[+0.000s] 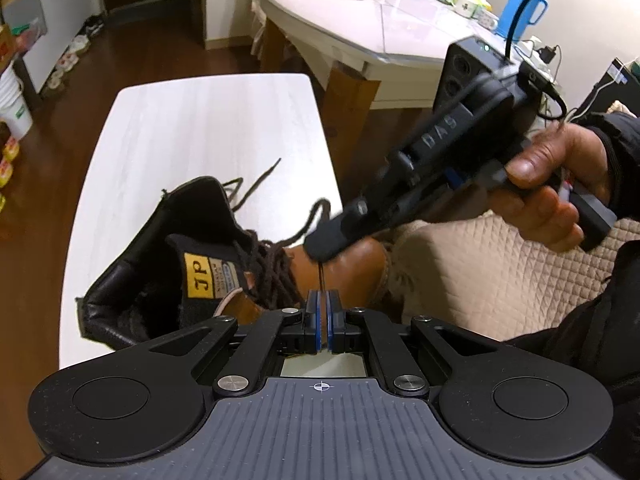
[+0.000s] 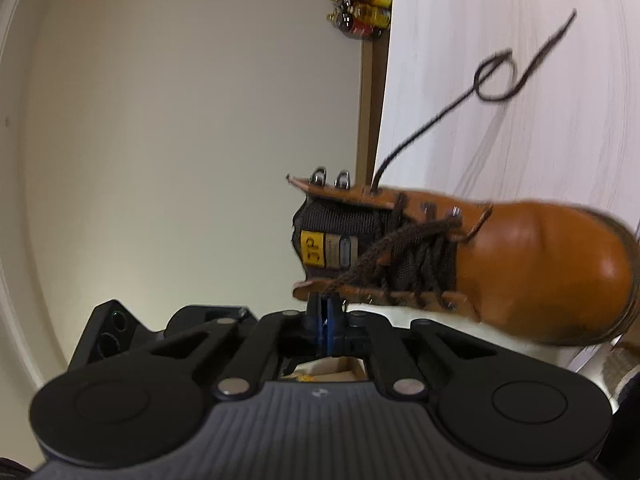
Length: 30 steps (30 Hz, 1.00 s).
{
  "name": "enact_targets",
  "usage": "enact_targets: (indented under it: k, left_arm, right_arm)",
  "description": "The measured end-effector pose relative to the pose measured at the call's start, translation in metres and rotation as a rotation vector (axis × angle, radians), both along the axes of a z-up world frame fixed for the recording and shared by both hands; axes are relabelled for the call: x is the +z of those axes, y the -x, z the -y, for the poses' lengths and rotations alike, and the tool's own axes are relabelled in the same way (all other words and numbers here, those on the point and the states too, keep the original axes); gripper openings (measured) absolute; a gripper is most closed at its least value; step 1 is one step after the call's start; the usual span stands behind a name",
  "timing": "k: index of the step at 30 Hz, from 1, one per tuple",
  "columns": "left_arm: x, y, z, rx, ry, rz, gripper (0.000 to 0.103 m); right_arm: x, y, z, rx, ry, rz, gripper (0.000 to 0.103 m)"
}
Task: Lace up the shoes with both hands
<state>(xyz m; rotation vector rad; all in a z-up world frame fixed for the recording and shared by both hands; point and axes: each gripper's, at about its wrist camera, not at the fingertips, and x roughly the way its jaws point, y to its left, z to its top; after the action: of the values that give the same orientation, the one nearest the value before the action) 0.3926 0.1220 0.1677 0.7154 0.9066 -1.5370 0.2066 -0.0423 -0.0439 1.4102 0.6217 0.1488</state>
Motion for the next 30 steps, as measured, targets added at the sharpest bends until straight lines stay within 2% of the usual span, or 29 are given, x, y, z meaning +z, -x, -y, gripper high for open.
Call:
enact_targets:
  k: [4,7,9,14,17,21,26,30]
  left_arm:
    - [0.017,-0.026,-0.006,0.124,0.059,0.050,0.007]
    - [0.013,-0.049,0.001,0.208,0.024,0.072,0.009]
    - [0.007,-0.053,0.007,0.197,-0.005,0.061,0.009]
    - [-0.004,-0.044,0.016,0.045,-0.055,0.011,0.007]
    - [-0.005,-0.040,0.014,-0.028,-0.068,-0.003,0.002]
    - [-0.007,-0.040,0.009,-0.048,-0.071,-0.022,0.002]
    - [-0.009,-0.044,0.008,-0.029,-0.061,-0.037,0.002]
    - [-0.008,-0.042,0.004,-0.024,-0.052,-0.046,0.002]
  right_arm:
    - [0.011,0.005,0.018,-0.063,0.100,-0.018,0.003]
    - [0.018,0.002,0.023,-0.049,0.141,-0.011,0.003]
    - [0.020,-0.006,0.020,-0.026,0.163,-0.006,0.003]
    - [0.020,-0.030,0.005,0.054,0.211,0.015,0.003]
    - [0.017,-0.040,-0.001,0.080,0.229,0.020,0.003]
    - [0.014,-0.053,-0.009,0.119,0.273,0.020,0.003]
    - [0.010,-0.068,-0.022,0.219,0.361,-0.006,0.003]
    - [0.007,-0.069,-0.022,0.253,0.332,-0.019,0.003]
